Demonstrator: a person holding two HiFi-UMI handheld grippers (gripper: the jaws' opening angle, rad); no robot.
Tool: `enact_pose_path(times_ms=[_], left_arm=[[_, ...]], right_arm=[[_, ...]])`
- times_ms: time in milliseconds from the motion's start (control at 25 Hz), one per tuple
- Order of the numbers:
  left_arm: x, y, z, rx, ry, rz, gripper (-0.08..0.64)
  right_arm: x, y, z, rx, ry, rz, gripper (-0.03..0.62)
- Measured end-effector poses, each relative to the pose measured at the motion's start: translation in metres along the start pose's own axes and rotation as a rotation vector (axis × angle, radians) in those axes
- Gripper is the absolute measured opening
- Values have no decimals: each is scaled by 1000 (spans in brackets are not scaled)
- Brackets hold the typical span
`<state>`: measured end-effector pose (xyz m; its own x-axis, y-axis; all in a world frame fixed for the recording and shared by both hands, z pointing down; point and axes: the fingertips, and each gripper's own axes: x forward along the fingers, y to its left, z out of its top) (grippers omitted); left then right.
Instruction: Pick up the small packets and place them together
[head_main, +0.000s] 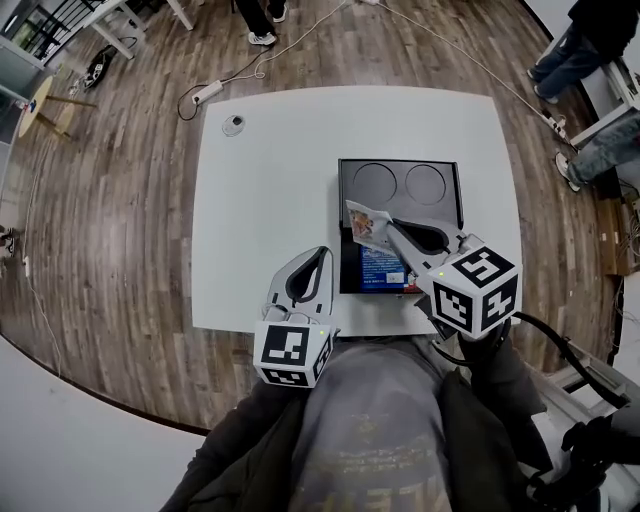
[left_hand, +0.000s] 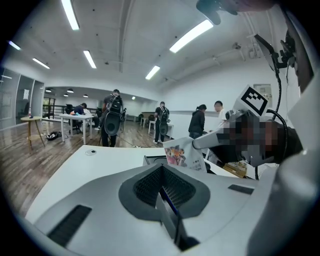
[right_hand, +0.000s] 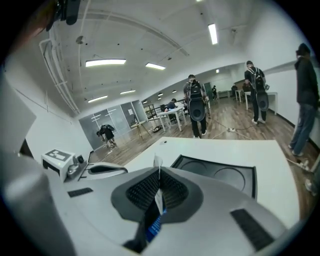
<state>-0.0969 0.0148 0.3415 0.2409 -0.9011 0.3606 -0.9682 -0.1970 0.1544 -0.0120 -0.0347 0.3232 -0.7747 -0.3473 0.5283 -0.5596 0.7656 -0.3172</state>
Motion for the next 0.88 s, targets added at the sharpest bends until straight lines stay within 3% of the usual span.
enact_pose_path(times_ms=[440, 720, 880], left_arm=[[23, 31, -9, -37, 75, 69, 2], [36, 40, -23, -59, 119, 94, 2], [39, 39, -28, -68, 133, 97, 2]], right_arm=[[48, -61, 16, 107, 14, -1, 8], [75, -84, 6, 104, 63, -28, 21], [78, -94, 0, 104, 83, -65, 60]])
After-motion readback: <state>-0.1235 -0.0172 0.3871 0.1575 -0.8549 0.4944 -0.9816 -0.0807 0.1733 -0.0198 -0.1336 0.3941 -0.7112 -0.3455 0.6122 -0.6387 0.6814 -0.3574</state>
